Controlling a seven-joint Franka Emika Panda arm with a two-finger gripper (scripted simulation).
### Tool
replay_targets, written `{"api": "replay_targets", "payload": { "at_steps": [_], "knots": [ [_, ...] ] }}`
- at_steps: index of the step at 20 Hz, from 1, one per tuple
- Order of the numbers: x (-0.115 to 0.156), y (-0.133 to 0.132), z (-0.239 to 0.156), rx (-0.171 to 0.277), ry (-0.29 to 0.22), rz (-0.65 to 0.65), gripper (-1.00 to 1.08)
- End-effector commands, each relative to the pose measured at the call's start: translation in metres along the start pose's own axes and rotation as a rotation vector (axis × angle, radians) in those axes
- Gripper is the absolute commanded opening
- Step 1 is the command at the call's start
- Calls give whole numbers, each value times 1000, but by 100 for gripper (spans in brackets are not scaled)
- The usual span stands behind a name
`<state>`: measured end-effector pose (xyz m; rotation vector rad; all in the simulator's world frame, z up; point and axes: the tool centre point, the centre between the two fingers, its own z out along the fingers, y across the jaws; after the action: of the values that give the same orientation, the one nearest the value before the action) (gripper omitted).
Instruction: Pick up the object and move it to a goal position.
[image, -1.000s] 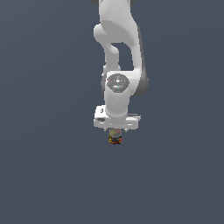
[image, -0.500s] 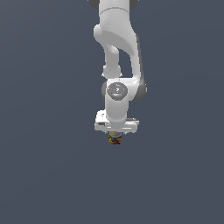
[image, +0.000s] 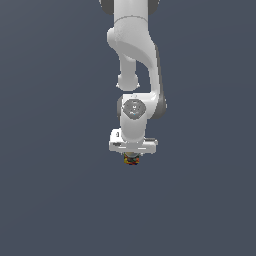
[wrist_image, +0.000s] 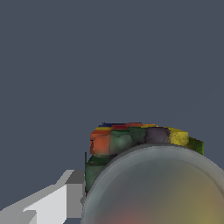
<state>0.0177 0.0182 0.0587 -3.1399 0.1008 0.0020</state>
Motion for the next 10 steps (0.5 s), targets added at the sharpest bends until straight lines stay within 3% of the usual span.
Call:
{"api": "replay_targets", "payload": {
  "at_steps": [1, 10],
  "knots": [
    [1, 0, 1, 0, 1, 0, -100],
    [-1, 0, -2, 0, 0, 0, -100]
  ]
}}
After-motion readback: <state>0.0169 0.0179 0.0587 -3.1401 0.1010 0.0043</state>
